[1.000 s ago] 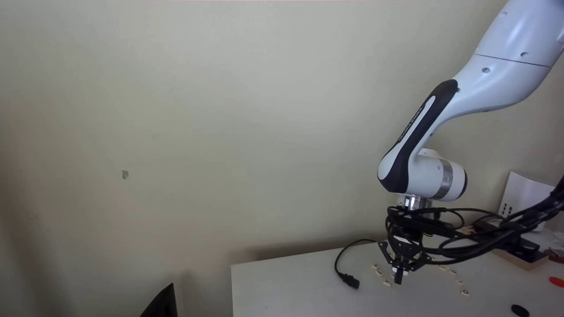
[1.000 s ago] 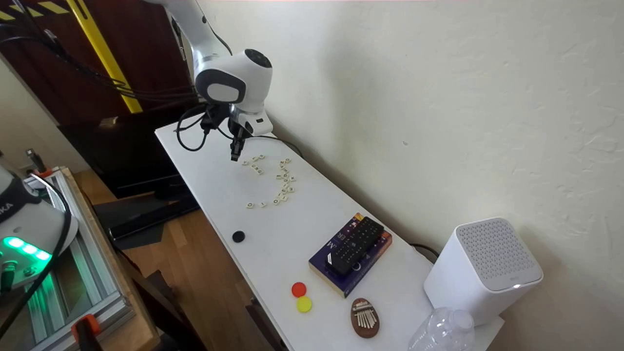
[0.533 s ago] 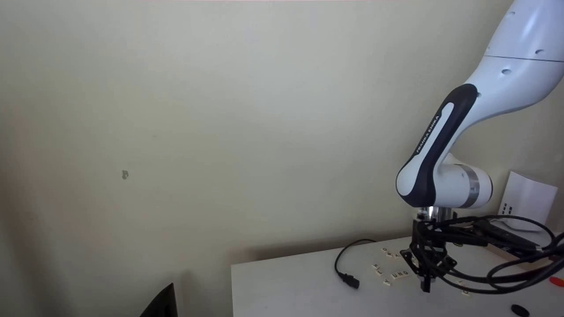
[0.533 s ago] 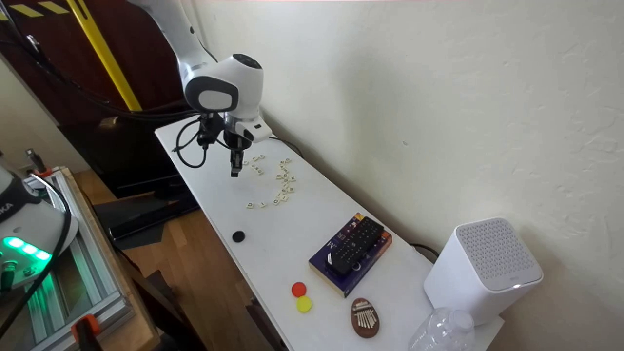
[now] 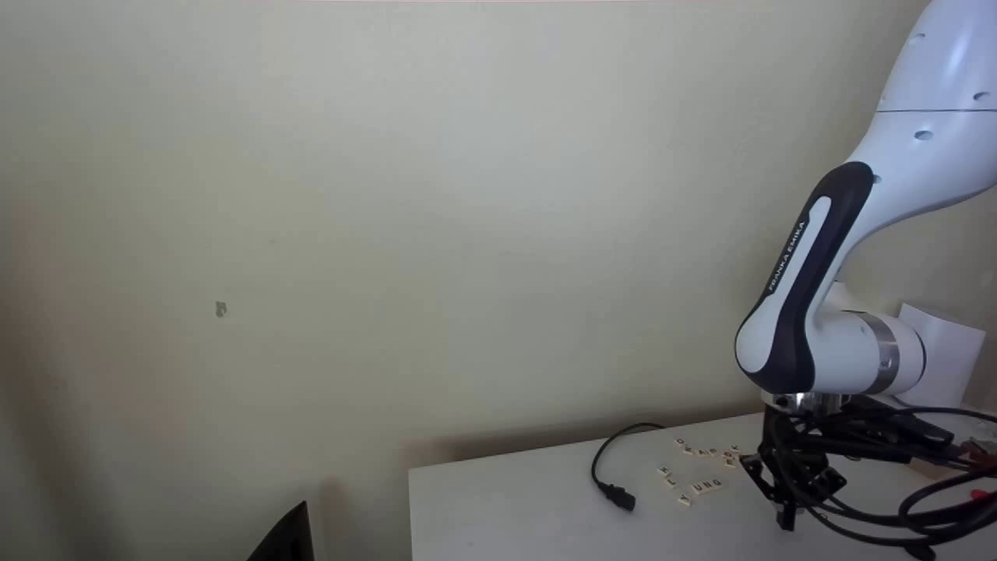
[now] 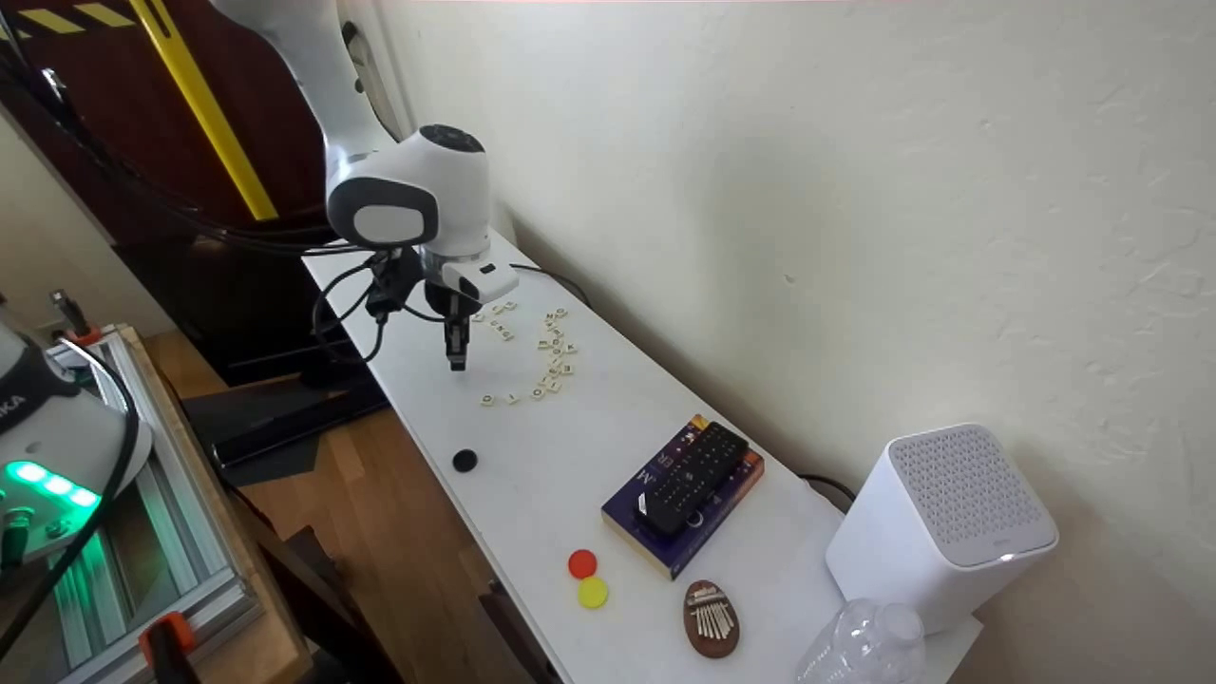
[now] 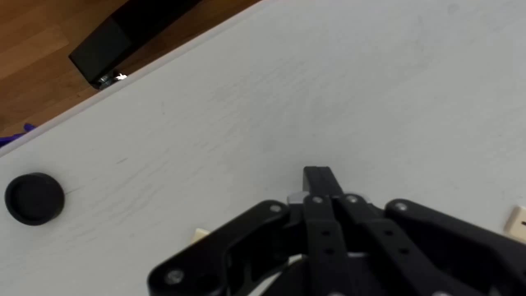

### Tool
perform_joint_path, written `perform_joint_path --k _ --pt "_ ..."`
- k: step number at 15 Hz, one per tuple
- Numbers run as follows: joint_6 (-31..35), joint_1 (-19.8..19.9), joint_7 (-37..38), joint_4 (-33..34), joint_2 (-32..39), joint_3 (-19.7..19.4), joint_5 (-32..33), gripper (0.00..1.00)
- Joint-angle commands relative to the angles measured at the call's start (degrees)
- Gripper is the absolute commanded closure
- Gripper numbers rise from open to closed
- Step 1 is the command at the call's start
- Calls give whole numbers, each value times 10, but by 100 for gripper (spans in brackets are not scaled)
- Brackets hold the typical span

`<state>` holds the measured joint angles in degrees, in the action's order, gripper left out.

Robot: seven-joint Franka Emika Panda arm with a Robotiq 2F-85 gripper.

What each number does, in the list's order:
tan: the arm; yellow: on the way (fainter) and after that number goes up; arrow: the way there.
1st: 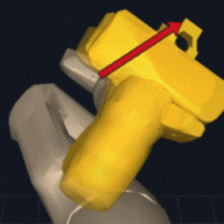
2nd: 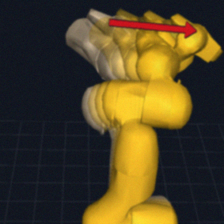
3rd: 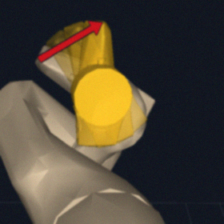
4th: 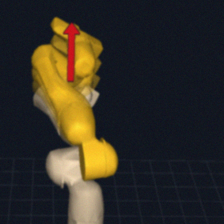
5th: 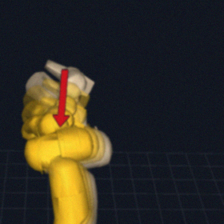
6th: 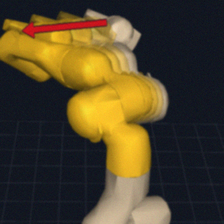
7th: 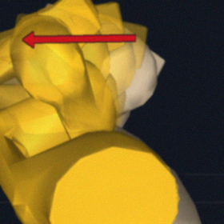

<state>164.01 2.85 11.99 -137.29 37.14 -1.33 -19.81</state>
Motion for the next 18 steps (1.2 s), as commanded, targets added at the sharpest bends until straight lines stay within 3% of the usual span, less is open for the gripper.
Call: perform_joint_path --k 1,12,18 --pt "28 19 -7 -45 -27 0 8 100" --pt "63 40 -20 -73 -44 -31 20 100" --pt "72 59 -32 -61 -32 -24 18 100"
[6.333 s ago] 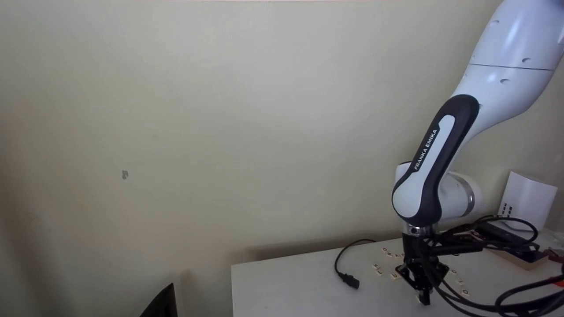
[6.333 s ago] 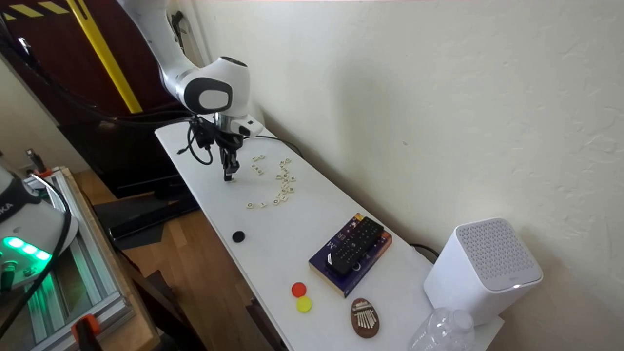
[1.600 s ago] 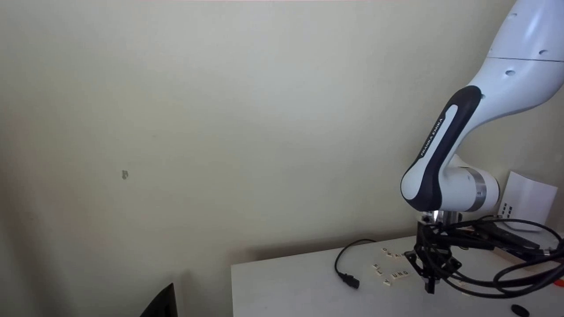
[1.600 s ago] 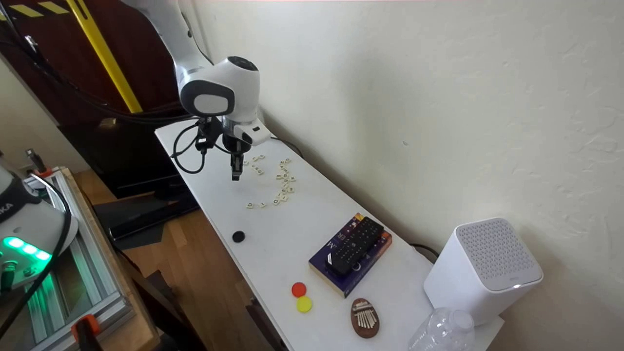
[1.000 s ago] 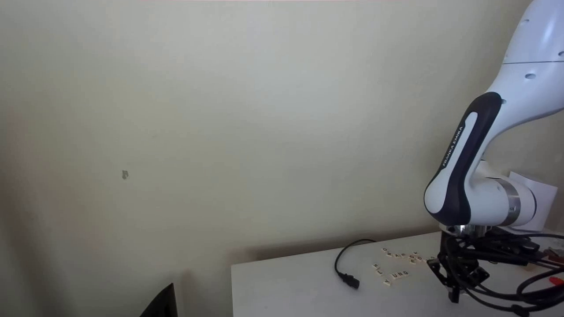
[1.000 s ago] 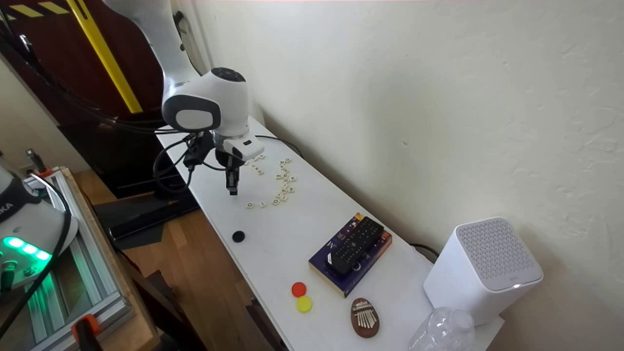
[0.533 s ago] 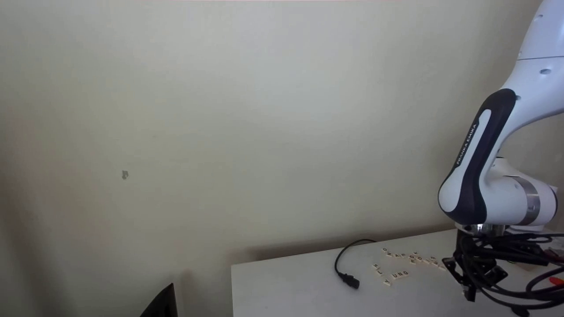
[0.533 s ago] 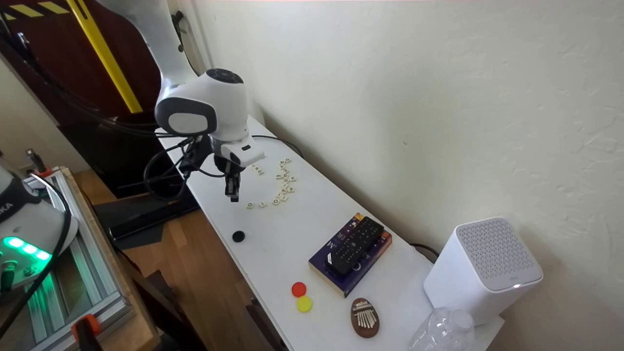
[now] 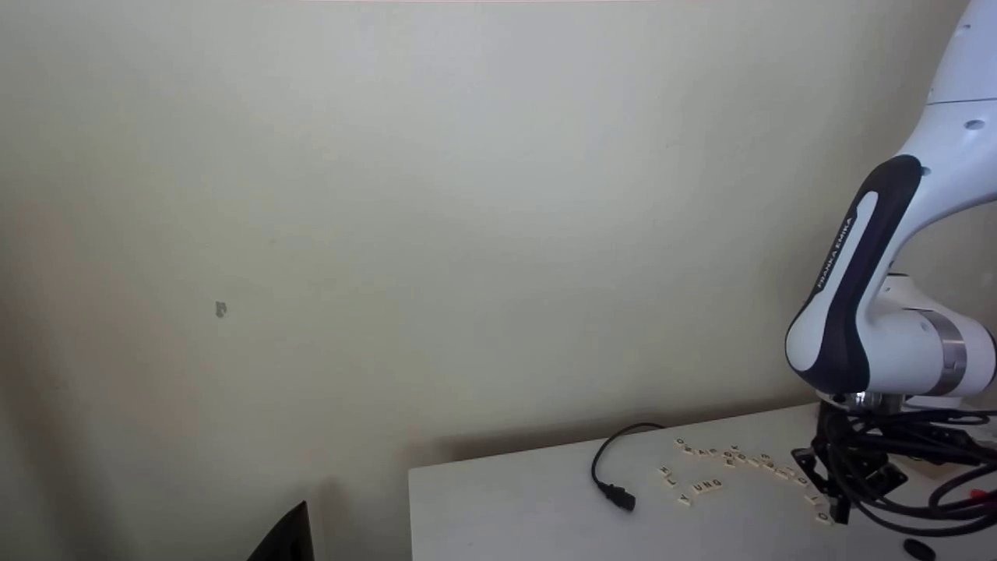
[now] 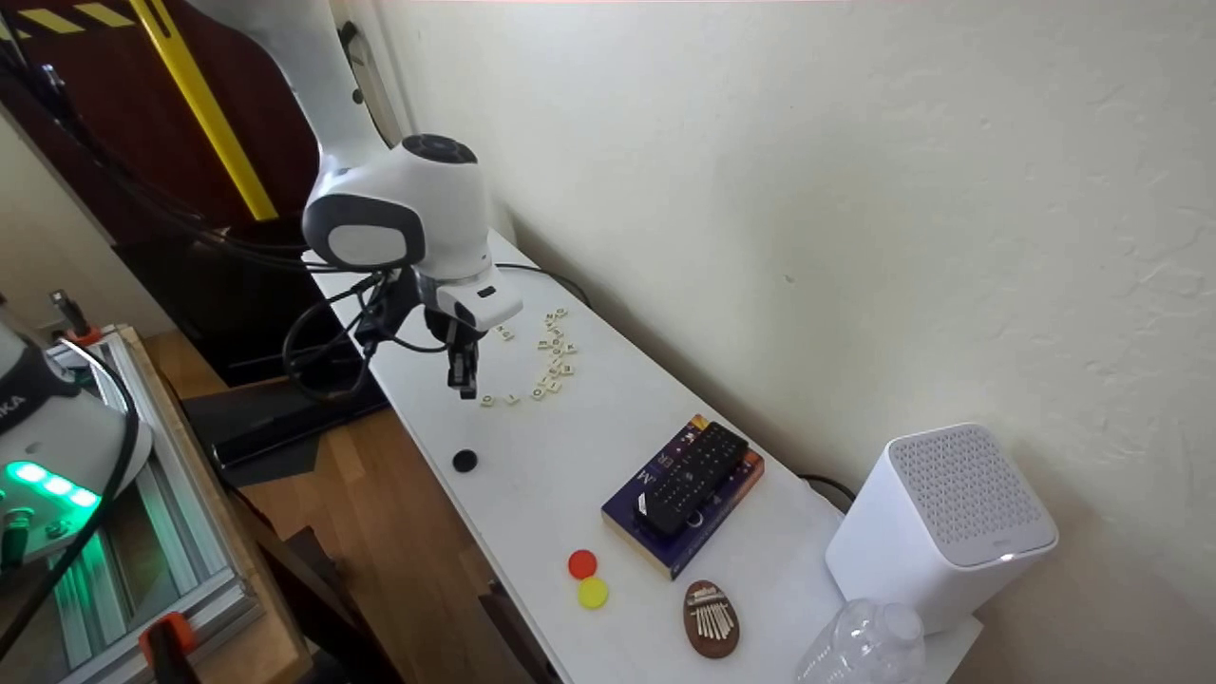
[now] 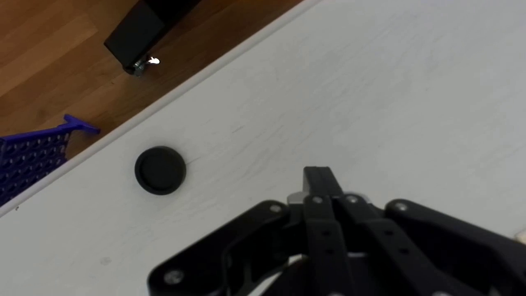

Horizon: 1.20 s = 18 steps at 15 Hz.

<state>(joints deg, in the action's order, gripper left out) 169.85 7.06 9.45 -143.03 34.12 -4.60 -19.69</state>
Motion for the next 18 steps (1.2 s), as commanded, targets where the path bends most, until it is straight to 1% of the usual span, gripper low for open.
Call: perform_joint_path --k 1,7,10,18 --pt "16 23 -11 -2 -1 12 17 100" --pt "16 36 -25 8 6 21 22 100" --pt "21 47 -36 17 14 33 22 100" --pt "9 52 -52 40 40 39 31 100"
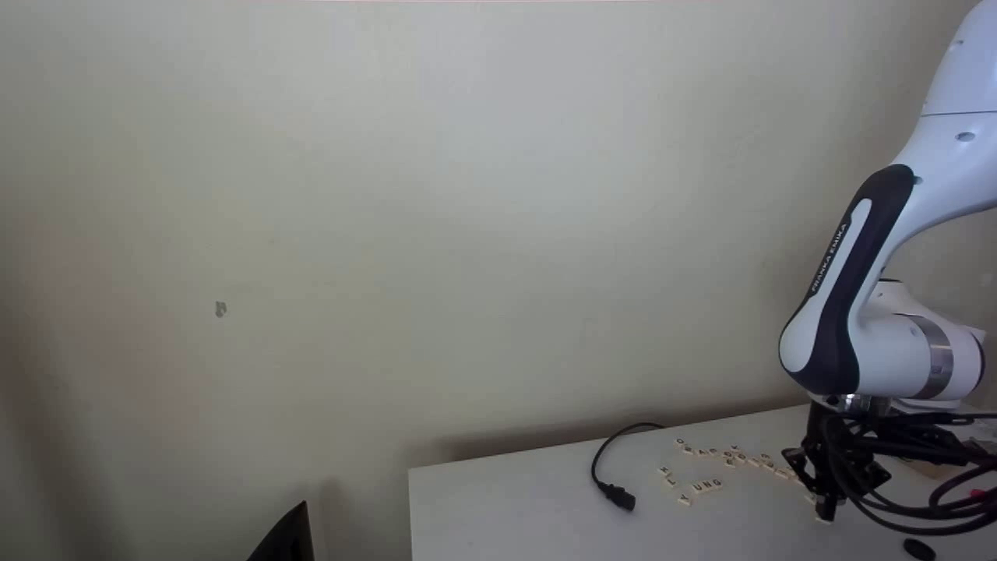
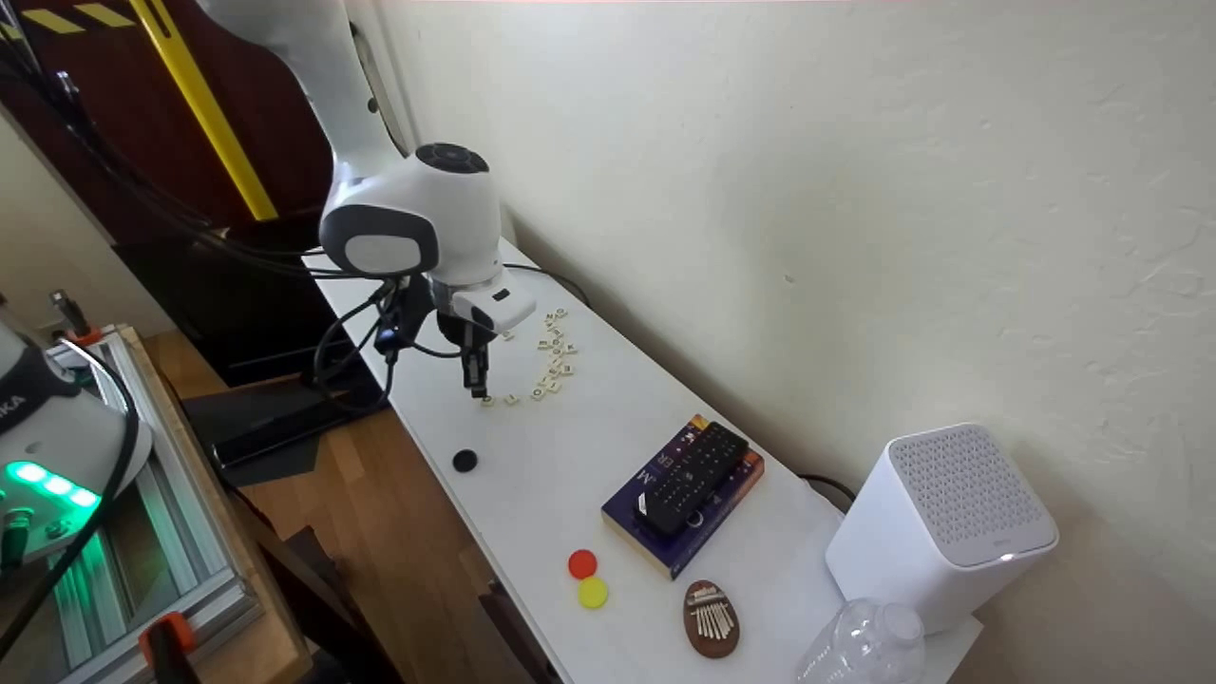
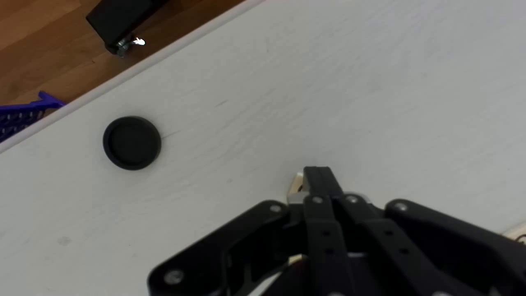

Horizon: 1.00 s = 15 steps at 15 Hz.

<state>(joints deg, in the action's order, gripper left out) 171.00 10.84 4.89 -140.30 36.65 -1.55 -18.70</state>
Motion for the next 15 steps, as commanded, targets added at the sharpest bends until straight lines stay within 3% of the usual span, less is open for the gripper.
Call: perform_joint_path --k 1,15 --pt "-3 15 -6 14 18 9 22 100" --pt "-32 -4 -39 61 43 44 66 100"
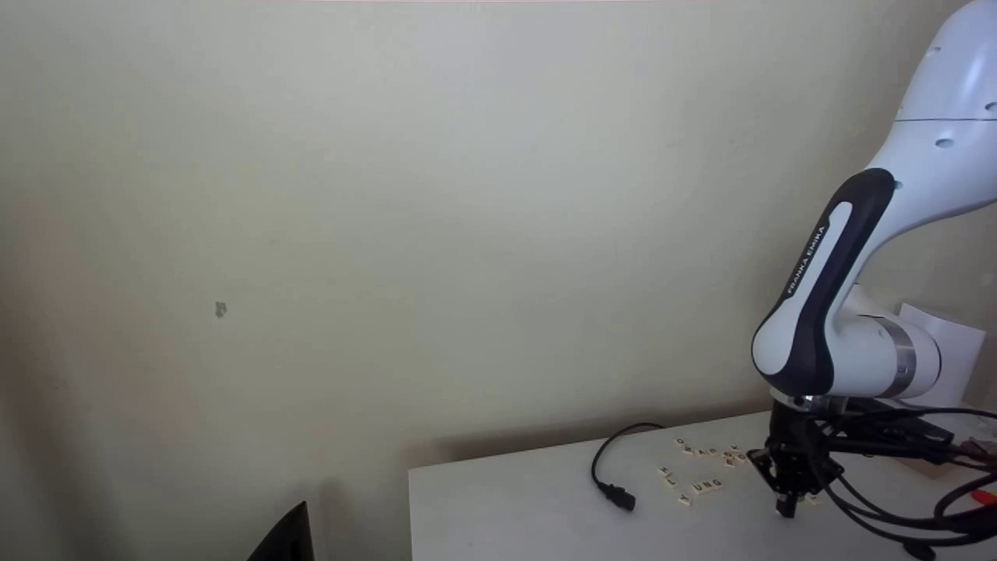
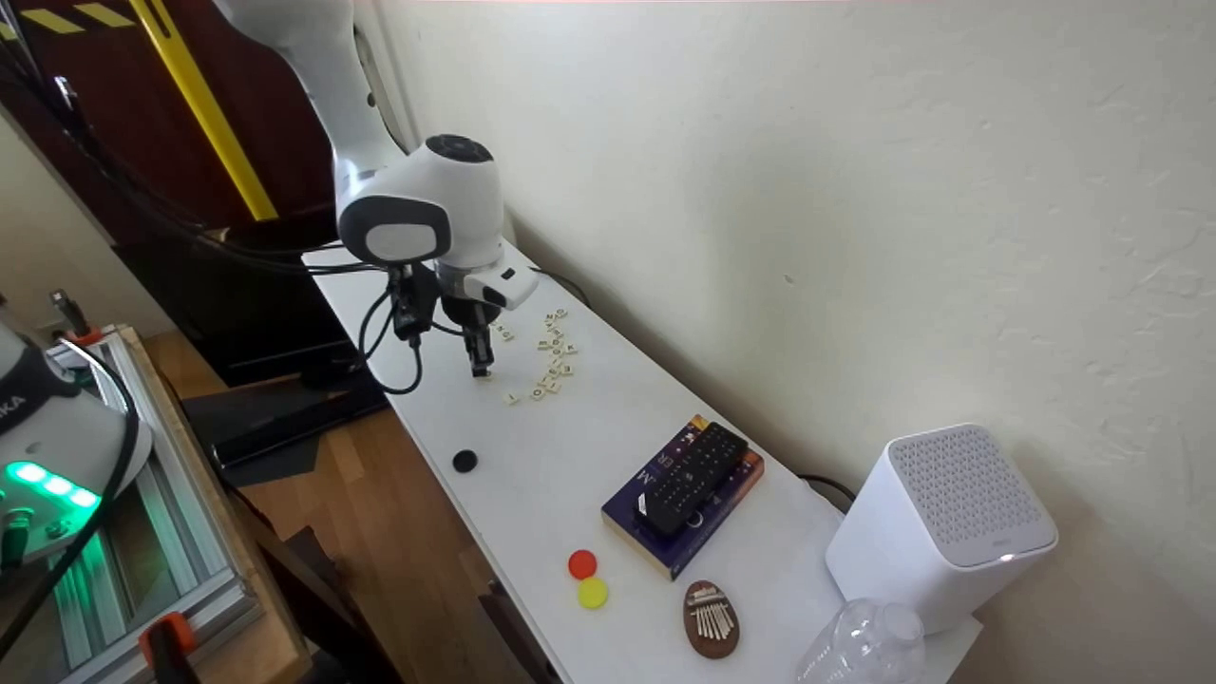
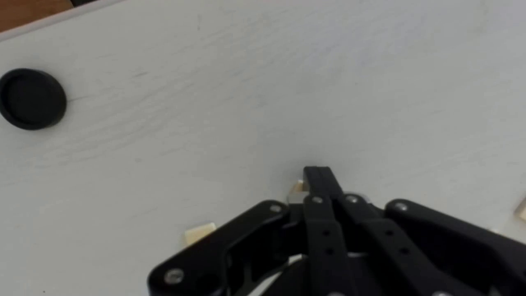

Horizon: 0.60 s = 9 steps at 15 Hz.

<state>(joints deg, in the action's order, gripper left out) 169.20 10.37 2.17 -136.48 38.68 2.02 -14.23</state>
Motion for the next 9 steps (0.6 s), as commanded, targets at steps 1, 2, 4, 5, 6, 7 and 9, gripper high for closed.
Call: perform_joint_path --k 1,2,4,5,6,7,9 --pt "-16 0 -16 27 25 11 23 100" --pt "-19 -2 -19 31 25 12 26 100" --pt "-25 -8 -26 37 26 13 34 100" --pt "-27 -11 -29 41 28 14 37 100" --pt "-29 -16 -30 44 28 14 41 100" --pt "-29 -15 -35 48 30 19 42 100" --pt "-32 -23 -39 54 34 21 49 100"
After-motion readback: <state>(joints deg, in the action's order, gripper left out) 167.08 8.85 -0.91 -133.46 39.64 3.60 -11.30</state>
